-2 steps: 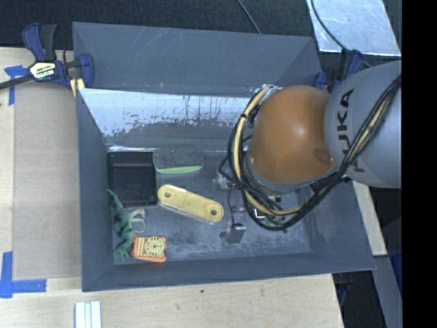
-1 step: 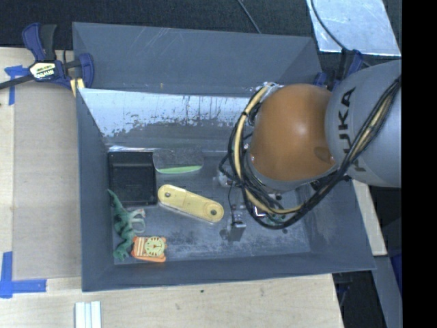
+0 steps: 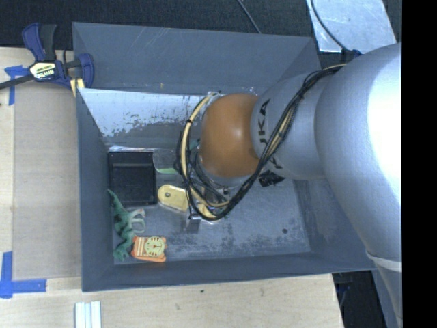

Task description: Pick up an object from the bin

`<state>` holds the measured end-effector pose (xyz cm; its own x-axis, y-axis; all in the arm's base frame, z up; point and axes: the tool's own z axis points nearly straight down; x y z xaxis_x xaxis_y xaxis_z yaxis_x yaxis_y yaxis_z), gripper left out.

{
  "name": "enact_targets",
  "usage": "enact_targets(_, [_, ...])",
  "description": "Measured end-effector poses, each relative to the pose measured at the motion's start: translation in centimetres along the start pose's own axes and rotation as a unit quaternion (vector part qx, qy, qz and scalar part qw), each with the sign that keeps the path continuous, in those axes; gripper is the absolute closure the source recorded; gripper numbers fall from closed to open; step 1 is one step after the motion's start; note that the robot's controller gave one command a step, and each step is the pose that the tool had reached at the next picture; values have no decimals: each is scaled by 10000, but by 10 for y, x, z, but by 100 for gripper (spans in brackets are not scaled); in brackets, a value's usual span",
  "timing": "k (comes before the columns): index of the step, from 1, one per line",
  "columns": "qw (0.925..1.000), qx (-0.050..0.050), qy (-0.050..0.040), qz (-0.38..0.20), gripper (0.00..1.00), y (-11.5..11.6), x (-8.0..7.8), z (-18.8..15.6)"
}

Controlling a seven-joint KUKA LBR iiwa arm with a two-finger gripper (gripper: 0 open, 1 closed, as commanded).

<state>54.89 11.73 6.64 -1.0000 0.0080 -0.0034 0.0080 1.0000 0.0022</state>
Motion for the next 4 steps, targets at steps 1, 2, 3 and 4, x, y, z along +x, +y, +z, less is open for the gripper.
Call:
enact_targets(1, [9983,-4,-69,571,0,6,5,-69])
enact_targets(2, [9999,8,9,106,0,-2,2,-10])
enact_targets(3, [9974,-11,-75,718,0,18,-15,-4])
enact_targets(4, [9999,6,-6,117,100,-2,1,-11])
